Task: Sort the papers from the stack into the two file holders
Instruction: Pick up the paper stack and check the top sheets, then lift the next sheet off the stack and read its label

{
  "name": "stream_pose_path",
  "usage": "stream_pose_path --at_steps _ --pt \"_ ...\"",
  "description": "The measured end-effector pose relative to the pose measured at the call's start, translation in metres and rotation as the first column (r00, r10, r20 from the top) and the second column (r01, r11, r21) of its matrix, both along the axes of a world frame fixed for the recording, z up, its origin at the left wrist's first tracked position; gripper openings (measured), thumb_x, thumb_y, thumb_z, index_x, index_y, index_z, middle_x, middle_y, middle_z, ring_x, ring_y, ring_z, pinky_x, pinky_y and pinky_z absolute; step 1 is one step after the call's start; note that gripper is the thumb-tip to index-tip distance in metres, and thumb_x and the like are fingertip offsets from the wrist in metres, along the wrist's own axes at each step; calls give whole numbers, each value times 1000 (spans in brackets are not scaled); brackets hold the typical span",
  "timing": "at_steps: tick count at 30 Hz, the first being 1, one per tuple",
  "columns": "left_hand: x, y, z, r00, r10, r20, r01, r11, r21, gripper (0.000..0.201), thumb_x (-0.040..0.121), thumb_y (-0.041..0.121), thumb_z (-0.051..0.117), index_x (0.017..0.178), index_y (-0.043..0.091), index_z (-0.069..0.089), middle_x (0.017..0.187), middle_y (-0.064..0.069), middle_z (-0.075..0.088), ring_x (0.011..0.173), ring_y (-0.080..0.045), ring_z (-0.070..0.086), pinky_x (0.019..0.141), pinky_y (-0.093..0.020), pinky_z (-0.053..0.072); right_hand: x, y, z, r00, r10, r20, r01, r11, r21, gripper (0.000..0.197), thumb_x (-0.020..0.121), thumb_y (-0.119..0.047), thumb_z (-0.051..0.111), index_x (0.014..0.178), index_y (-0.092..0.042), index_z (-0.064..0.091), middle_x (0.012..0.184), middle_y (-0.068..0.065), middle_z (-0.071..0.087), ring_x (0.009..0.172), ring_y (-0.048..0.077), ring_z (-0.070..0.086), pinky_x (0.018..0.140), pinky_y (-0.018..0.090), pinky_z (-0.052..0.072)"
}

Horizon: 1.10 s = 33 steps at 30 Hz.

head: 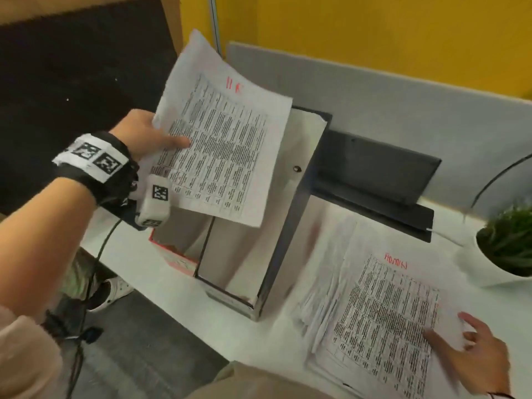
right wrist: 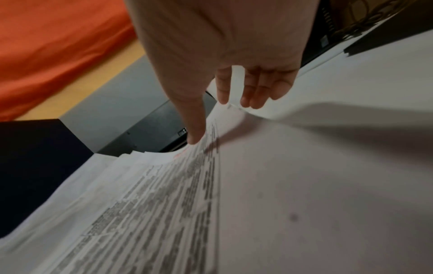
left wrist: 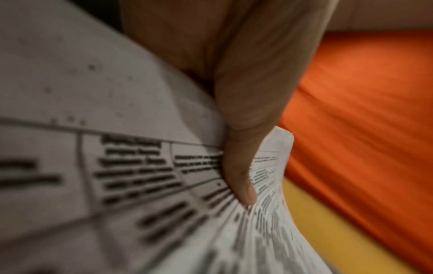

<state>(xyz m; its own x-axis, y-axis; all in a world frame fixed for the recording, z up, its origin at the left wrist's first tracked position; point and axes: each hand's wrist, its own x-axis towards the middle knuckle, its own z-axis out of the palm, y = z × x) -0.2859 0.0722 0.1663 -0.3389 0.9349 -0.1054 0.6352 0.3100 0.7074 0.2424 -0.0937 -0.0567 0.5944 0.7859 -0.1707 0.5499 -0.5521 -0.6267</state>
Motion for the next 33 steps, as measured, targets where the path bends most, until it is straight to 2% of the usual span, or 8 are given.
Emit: stream_pose_path --at_steps 3,6,8,12,20,24,28,33 --pt "7 8 -24 969 -29 -246 19 999 -43 44 66 32 82 97 4 65 87 -9 65 75 -23 59 68 -34 46 -5 -1 -7 999 -39 -9 38 998 -39 90 52 -23 91 129 -8 47 116 31 56 97 43 58 97 54 43" --pt "19 13 -51 928 -86 -363 77 996 -39 38 79 22 72 104 -6 63 104 -26 63 93 -36 60 78 -41 47 -5 0 -10 996 -70 -46 67 996 -67 96 53 -24 90 134 -7 42 122 30 51 107 44 53 102 55 39" --pt "26 17 -67 903 -122 -412 96 992 -83 30 86 15 62 105 -9 61 107 -30 61 98 -39 60 81 -43 46 -4 0 -10 997 -65 -48 61 994 -87 96 54 -25 89 135 -7 41 124 29 50 113 44 50 105 54 36" --pt "34 21 -95 880 -225 -418 125 959 -255 35 77 18 74 104 -1 62 96 -18 63 80 -27 54 70 -32 41 -5 -1 -8 998 -50 -26 48 995 -83 95 55 -25 89 136 -8 40 121 28 50 115 42 47 106 53 35" --pt "29 19 -125 844 -370 -387 187 881 -433 52 78 16 72 126 8 54 118 -14 61 108 -31 57 95 -38 44 -6 -3 -7 998 -47 -45 43 996 -84 93 56 -24 88 135 -11 41 123 27 51 114 42 48 104 54 37" --pt "22 20 -108 912 -271 -307 176 936 -303 48 80 10 69 125 14 55 115 -11 63 105 -26 59 96 -40 45 -5 -3 -7 997 -51 -63 45 995 -87 93 57 -23 88 135 -11 40 122 27 50 111 43 51 103 54 38" --pt "32 15 -62 985 -153 -86 156 987 33 31 86 9 62 116 16 59 99 -9 69 82 -16 64 84 -37 52 -6 -4 -6 997 -46 -57 42 997 -68 91 59 -23 87 136 -12 39 123 26 48 111 41 50 103 53 38" --pt "94 -14 -4 960 -276 49 230 875 427 16 89 18 60 105 18 62 92 0 70 78 -8 69 72 -21 56 -6 -4 -5 998 -36 -57 33 998 -49 88 61 -19 86 136 -10 40 124 26 47 110 40 53 100 51 41"
